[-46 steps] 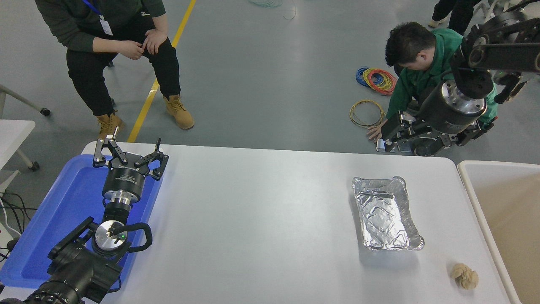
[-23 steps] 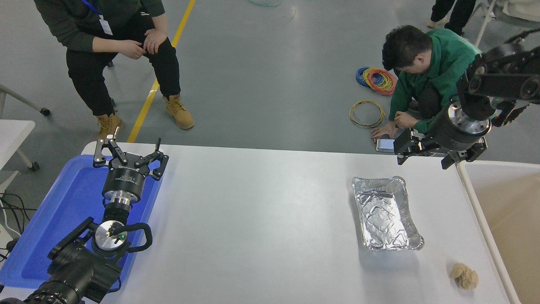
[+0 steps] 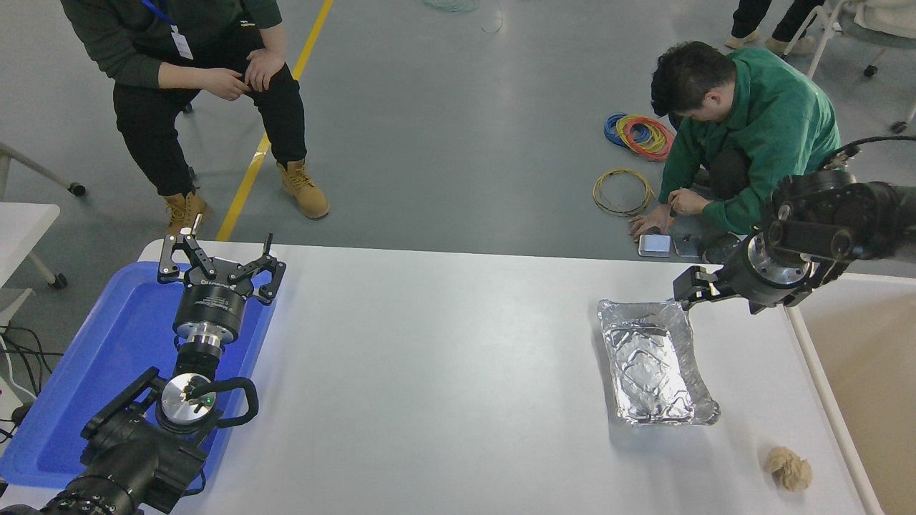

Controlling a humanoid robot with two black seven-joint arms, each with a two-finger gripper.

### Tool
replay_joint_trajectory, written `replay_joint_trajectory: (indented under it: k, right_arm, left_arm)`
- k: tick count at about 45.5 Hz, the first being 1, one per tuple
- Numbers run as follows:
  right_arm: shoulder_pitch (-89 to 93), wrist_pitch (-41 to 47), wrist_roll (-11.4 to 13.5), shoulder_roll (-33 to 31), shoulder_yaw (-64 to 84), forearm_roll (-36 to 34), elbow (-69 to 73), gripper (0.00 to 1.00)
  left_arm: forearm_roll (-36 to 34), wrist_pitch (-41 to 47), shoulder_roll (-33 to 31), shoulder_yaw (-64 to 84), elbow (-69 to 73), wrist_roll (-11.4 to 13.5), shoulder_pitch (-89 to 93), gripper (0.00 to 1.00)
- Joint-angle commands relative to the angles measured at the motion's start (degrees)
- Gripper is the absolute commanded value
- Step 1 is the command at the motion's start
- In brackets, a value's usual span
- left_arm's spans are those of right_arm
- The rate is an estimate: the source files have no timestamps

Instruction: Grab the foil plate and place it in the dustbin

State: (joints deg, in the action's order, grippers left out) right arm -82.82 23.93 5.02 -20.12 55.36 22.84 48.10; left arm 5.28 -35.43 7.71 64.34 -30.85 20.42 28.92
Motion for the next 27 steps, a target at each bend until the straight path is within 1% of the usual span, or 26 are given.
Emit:
replay_joint_trajectory:
  k: [1, 3, 7, 12, 27]
  right_arm:
    - [6.4, -6.3, -0.4, 1.0, -1.4, 1.9, -1.3, 0.90]
    - [7.1, -6.9, -0.6, 1.1, -1.8, 1.9, -1.3, 0.86]
    - [8.6, -8.6, -1.6, 1.3, -2.7, 1.9, -1.3, 0.86]
    - [10.3, -10.6, -2.2, 2.2, -3.0, 1.9, -1.4, 0.86]
    - [14.8, -12.8, -2.2, 3.9, -3.7, 1.9, -5.9, 0.86]
  left_arm:
    - [0.0, 0.0, 0.0, 0.0, 0.0, 0.0, 0.0, 1.00]
    - [0.0, 0.0, 0.0, 0.0, 0.0, 0.0, 0.0, 1.00]
    - [0.0, 0.0, 0.0, 0.0, 0.0, 0.1, 0.0, 1.00]
    - [0.0, 0.0, 0.0, 0.0, 0.0, 0.1, 0.0, 1.00]
    - [0.0, 0.0, -0.1, 0.0, 0.0, 0.0, 0.0, 1.00]
